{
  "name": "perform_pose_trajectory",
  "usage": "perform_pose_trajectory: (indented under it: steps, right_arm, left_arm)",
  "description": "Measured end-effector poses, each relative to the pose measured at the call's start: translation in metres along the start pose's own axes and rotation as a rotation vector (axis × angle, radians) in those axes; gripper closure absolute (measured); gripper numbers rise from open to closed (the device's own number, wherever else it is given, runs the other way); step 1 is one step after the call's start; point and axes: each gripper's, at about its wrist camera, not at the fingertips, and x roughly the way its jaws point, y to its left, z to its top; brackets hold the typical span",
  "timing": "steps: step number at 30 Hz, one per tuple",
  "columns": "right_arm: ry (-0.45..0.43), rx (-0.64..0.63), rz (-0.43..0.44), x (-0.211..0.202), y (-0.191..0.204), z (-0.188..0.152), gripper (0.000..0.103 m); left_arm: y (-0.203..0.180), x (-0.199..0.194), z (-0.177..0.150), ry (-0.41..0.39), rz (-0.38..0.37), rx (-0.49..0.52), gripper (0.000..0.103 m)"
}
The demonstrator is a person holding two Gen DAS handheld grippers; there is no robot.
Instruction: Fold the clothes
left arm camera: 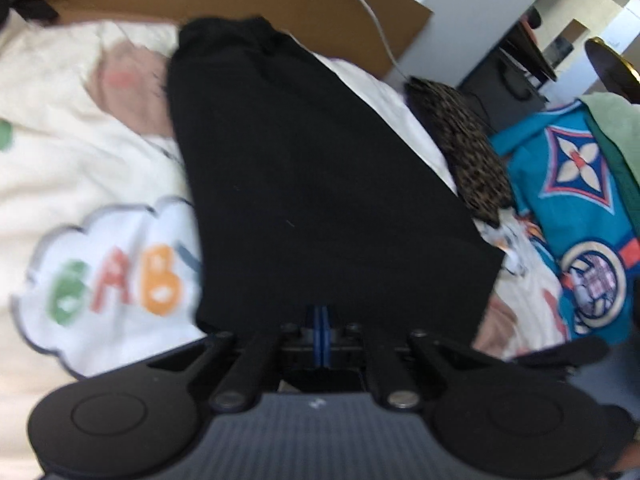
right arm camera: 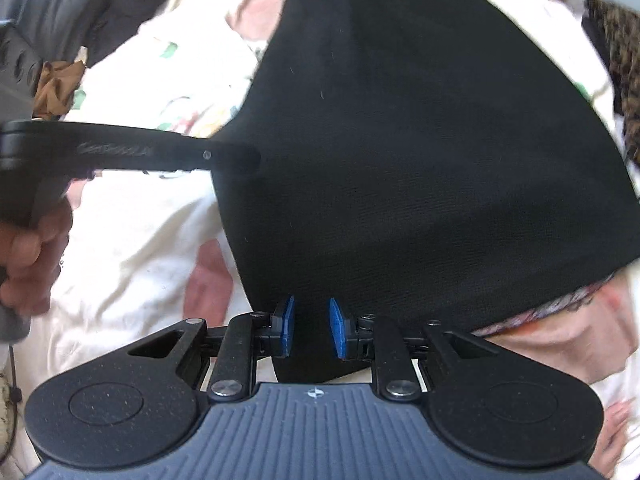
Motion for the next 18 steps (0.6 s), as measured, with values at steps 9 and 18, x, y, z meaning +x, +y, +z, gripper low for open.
perform_pose_trajectory:
  steps: [9,18]
  right_arm:
    - [0.051,-0.054,-0.030,0.021,0.010,-0.013,0.077]
    - [0.036,-0.006,-0.068,0.002,0.003,-0.015,0.076]
  left_arm:
    - [0.005,0.030,-0.027,0.142,-0.010,0.008,0.101]
    - [-0.009,0.025,-0.036,0.168,-0.002,-0.068,0.100]
